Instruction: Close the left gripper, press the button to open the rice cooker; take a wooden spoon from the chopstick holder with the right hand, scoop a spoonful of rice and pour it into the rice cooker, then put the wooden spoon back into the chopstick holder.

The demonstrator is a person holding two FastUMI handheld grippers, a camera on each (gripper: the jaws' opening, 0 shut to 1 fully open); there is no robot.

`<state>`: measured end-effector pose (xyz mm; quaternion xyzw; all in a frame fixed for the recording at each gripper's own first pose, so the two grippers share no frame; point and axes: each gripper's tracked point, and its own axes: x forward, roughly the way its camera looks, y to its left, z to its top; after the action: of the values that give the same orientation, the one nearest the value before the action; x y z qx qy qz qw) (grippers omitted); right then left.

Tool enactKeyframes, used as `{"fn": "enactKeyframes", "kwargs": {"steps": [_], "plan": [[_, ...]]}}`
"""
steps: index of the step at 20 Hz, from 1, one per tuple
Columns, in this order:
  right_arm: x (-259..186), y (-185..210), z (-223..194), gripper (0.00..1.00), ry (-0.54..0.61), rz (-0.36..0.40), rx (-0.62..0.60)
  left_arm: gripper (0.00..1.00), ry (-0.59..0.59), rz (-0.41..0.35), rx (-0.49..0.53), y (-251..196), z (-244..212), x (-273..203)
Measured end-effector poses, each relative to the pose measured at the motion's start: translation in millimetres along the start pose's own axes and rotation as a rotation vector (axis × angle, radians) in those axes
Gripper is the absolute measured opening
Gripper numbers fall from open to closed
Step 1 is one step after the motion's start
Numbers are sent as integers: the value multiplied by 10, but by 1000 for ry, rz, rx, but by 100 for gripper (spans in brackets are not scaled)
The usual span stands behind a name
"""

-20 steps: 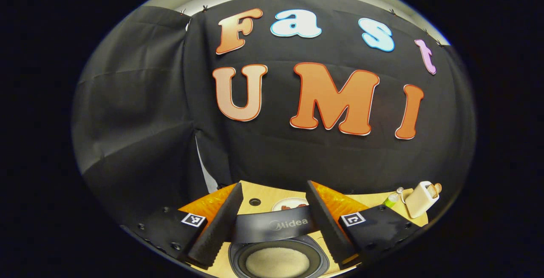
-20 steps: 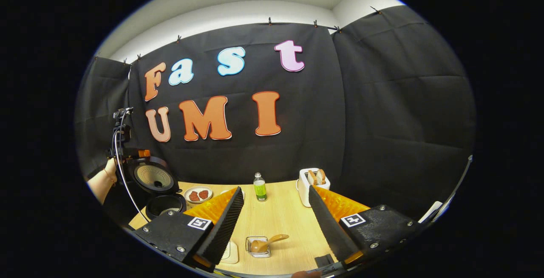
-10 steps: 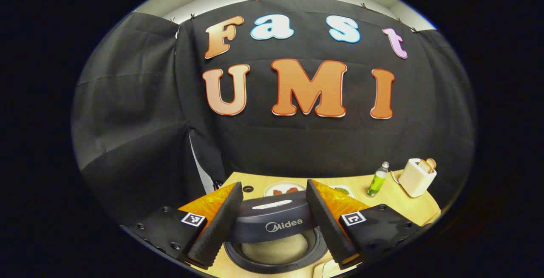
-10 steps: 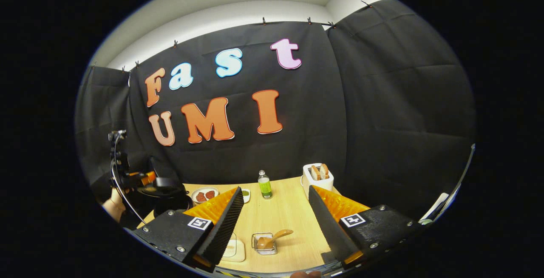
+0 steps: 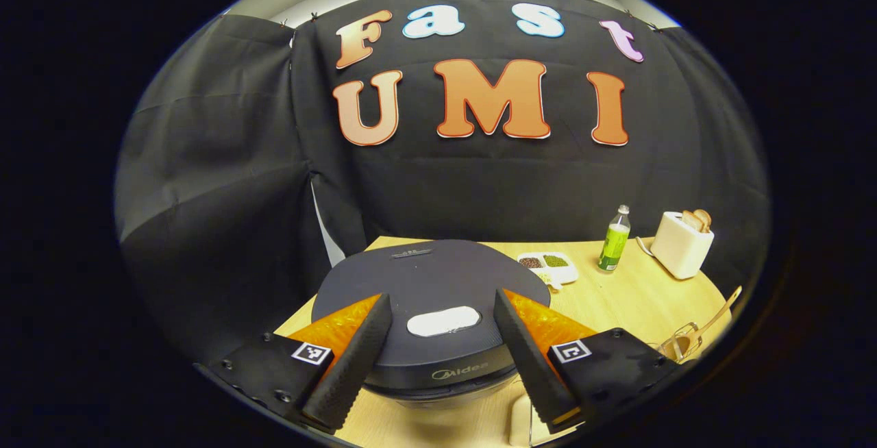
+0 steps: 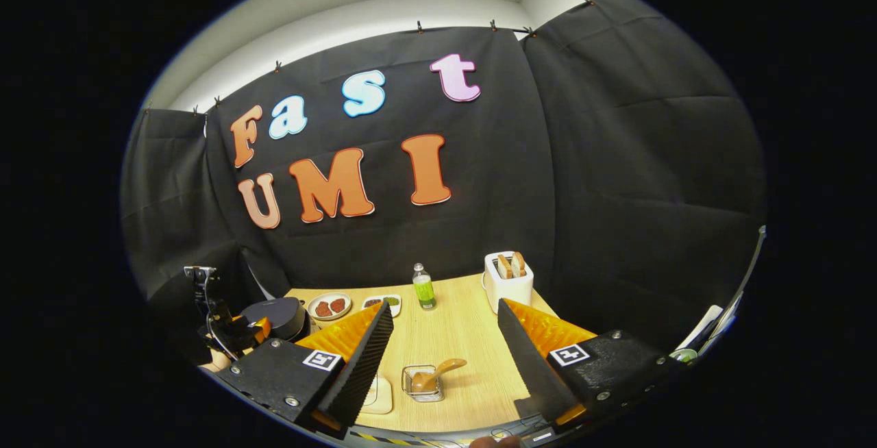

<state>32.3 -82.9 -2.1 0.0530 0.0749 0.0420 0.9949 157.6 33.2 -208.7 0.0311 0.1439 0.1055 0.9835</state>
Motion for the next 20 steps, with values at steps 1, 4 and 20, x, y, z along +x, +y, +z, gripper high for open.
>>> {"fn": "enactKeyframes", "kwargs": {"steps": [1, 4, 20], "plan": [[-12, 2, -15, 95, 5, 0, 5, 98, -2, 5, -6, 15, -44, 2], [-6, 4, -67, 95, 24, 1, 18, 100, 8, 35, -6, 8, -254, 14], [74, -114, -248, 95, 53, -29, -18, 98, 2, 37, -8, 131, -259, -69]]}}
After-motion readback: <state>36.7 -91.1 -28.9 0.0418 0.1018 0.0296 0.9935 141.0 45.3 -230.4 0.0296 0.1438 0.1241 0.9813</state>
